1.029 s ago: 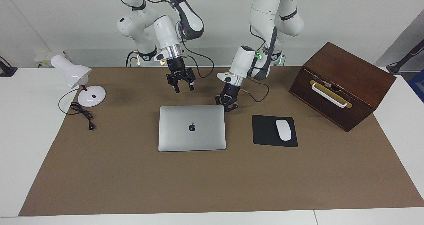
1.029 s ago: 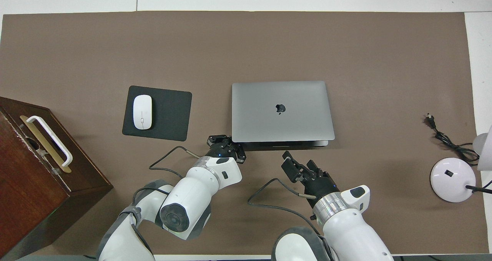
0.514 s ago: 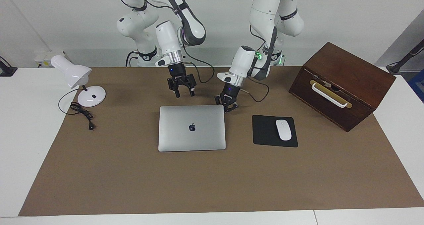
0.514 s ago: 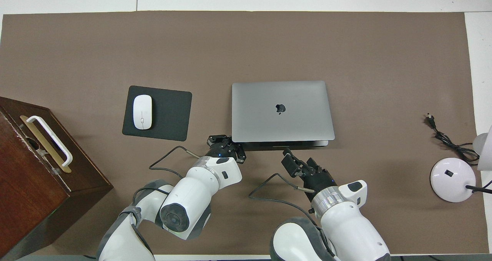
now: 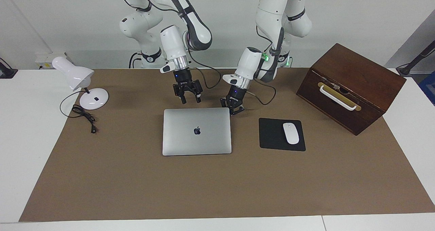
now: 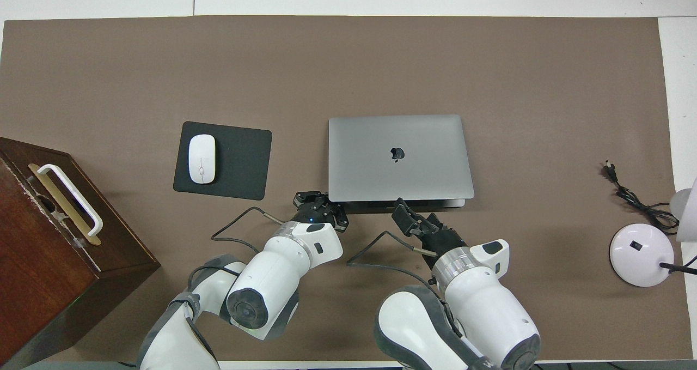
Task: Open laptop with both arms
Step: 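Wedge the right gripper under the laptop lid edge and lift it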
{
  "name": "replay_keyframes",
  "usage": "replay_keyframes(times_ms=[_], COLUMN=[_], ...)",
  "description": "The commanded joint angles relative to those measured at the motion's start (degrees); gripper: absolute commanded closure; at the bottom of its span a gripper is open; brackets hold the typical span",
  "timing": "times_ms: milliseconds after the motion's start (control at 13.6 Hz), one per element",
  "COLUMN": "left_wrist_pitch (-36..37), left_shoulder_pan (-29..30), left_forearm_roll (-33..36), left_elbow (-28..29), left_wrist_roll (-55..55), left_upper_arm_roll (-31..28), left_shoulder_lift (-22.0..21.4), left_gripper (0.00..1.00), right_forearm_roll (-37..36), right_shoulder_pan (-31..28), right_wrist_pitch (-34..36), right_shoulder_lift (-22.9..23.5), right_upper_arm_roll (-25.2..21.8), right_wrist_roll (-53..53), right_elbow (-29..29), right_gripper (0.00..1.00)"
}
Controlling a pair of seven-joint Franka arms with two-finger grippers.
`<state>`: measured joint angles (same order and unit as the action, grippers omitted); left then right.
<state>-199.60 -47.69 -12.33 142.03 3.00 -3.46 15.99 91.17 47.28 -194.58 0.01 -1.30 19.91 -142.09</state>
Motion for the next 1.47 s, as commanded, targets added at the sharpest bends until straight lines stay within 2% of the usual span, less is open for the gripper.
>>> replay_keyframes(times_ms=[0,808,1396], left_wrist_pitch=[-1.1,-1.1,-1.1], left_shoulder_pan=[-1.1,-1.1,-1.0], left_forearm_roll=[-0.1,-0.1,0.0], left_elbow=[-1.7,-1.7,-1.7], left_wrist_roll=[-0.3,-0.3,-0.2], left_upper_arm_roll=[-0.5,-0.5,-0.5], left_shoulder_lift=[3.1,3.3,3.3], left_gripper=[1.0,1.0,1.0], right_forearm_roll=[1.2,1.0,1.0], right_shoulder_pan=[-1.1,-4.7,-7.2], right_wrist_pitch=[0.9,3.3,5.6], right_shoulder_lift=[2.4,5.0,8.8], right_upper_arm_roll=[0.2,0.2,0.2], right_wrist_roll=[0.7,3.6,4.8], right_elbow=[2.8,7.9,14.6], right_gripper=[0.0,0.0,0.0])
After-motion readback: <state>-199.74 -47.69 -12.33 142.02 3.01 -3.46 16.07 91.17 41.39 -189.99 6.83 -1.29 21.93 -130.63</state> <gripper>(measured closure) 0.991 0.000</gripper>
